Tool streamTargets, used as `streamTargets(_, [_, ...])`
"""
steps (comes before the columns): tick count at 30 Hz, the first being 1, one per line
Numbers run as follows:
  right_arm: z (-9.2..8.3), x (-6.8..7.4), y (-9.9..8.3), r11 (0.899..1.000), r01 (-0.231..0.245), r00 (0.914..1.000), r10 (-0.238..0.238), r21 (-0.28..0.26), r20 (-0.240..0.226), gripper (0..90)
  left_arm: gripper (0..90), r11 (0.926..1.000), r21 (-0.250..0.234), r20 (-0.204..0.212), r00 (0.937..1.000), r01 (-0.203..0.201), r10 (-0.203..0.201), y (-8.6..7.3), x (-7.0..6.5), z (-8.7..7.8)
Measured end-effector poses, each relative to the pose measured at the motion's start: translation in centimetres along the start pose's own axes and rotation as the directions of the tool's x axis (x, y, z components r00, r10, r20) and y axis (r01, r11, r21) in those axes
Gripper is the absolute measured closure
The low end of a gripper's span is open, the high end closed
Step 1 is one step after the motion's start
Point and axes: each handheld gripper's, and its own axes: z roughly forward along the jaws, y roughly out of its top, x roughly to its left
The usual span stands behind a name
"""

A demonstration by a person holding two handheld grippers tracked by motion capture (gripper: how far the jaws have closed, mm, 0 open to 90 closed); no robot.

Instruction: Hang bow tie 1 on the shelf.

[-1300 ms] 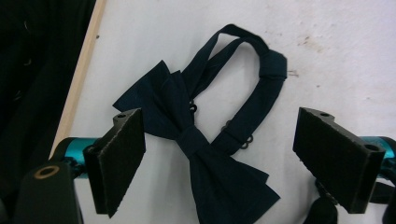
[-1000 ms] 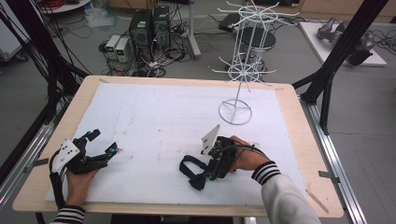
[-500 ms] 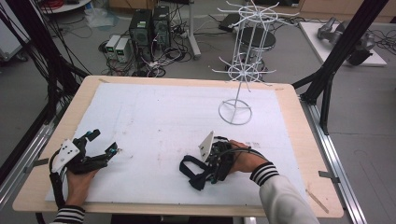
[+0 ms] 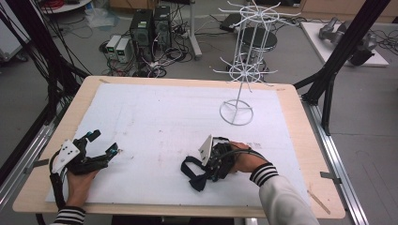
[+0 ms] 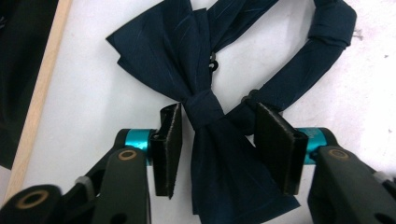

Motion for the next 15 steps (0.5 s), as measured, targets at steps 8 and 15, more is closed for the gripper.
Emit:
streamTargets(8, [0.09,0.28,0.14,0.999,0.042,0.9991,-0.041,0.035,-0.005,71.9,14.7,1.0,0.0,0.0,1.0,0.0,0.0,0.0,0.01,0.0])
streamTargets(15, [0.07,0.29,0.18,0.999,0.04,0.9992,-0.039,0.031,-0.006,75.2,14.7,1.0,0.0,0.0,1.0,-0.001,0.001,0.0,0.0,0.0])
